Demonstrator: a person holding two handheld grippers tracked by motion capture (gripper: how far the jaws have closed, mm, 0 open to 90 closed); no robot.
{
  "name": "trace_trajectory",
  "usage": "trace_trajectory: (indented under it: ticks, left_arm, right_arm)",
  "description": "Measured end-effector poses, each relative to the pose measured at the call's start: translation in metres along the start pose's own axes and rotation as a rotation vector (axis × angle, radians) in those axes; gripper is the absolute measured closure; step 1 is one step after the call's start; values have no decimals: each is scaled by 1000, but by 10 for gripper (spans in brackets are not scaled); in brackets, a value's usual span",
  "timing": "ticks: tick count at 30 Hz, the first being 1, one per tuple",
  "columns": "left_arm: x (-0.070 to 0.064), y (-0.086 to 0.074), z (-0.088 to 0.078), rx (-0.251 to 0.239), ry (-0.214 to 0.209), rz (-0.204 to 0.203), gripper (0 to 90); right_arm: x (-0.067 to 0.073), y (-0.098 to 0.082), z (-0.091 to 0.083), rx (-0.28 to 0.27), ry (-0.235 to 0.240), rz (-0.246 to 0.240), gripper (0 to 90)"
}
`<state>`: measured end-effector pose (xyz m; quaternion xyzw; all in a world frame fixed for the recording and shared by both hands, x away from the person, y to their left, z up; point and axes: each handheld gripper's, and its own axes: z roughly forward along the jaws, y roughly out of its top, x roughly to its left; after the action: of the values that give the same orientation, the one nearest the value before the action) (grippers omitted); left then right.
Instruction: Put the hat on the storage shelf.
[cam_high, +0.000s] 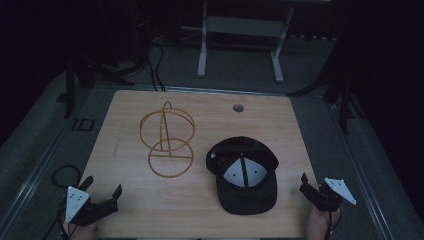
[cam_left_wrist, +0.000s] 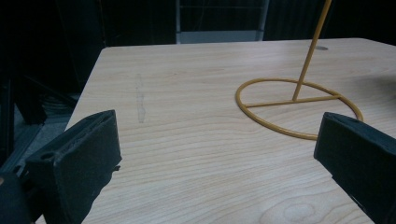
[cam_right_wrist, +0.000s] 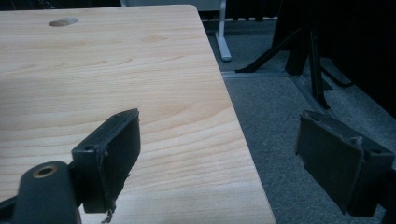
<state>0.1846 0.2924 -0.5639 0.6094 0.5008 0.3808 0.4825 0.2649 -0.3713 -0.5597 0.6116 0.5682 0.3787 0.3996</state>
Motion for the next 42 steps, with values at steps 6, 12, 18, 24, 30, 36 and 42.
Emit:
trace_trajectory:
  ticks: [6, 12, 18, 24, 30, 36, 42]
  left_arm:
    - [-4, 0, 2, -7, 5, 5, 8]
    - [-8, 1, 2, -13, -23, 12, 8]
    - [-12, 2, 0, -33, -11, 33, 8]
    - [-17, 4, 2, 40, -28, 0, 8]
    - [-22, 8, -1, 61, -23, -14, 8]
    - [-24, 9, -5, 61, -53, 42, 8]
    - [-27, 11, -7, 51, -95, 44, 9]
  right_arm:
    - [4, 2, 3, 31, 35, -42, 132]
    - [7, 19, -2, 47, 112, -26, 127]
    - [16, 50, -19, 35, 185, -58, 123]
    - [30, 84, -45, -48, 288, -102, 114]
    - [60, 110, -61, -60, 462, -163, 111]
    - [89, 119, -58, -44, 531, -269, 118]
    - [114, 113, -28, 29, 540, -380, 271]
